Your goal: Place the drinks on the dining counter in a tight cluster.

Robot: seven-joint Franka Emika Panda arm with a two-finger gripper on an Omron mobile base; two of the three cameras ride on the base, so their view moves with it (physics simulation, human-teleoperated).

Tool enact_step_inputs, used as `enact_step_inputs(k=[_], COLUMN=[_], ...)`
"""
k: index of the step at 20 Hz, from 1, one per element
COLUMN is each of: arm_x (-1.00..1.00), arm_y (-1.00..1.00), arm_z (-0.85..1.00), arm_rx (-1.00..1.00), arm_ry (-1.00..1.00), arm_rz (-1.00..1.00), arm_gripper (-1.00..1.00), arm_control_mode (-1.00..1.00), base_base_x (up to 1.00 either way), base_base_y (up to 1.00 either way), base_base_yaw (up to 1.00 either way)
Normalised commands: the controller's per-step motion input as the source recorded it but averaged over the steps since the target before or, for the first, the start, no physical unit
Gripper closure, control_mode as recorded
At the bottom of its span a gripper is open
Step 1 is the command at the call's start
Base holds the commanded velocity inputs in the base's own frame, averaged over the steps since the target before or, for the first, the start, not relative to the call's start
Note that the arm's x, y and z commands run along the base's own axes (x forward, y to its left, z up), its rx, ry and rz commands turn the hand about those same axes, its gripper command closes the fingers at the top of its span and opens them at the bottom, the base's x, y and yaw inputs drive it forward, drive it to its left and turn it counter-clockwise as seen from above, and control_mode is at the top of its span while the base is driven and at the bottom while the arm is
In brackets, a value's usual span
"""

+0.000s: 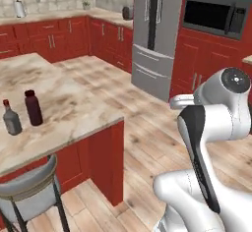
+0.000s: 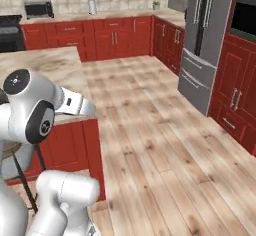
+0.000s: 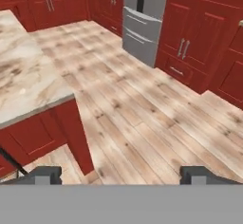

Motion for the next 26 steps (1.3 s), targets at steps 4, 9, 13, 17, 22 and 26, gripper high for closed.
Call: enact_step_inputs(k=[4, 9, 13, 17, 22, 26], arm_x=[0.0, 0.0, 0.0, 0.0, 0.0, 0.0], arm_y=[0.0, 0.0, 0.0, 0.0, 0.0, 0.0], arm_z=[0.0, 0.0, 0.0, 0.0, 0.0, 0.0], arm_rx=[0.0, 0.0, 0.0, 0.0, 0.0, 0.0], arm_ry=[0.0, 0.0, 0.0, 0.0, 0.0, 0.0], arm_rz=[0.0, 0.0, 0.0, 0.0, 0.0, 0.0], arm_gripper=[-1.0, -1.0, -1.0, -1.0, -1.0, -1.0], arm_control_mode=[1.0, 1.0, 1.0, 1.0, 1.0, 1.0], base_base_x=[0.0, 0.08, 0.9, 1.0, 1.0, 1.0], base_base_y=[0.0, 0.0, -0.18, -0.66, -0.99, -0.86], base_base_yaw=[-1.0, -0.92, -0.5, -0.1, -0.05, -0.33])
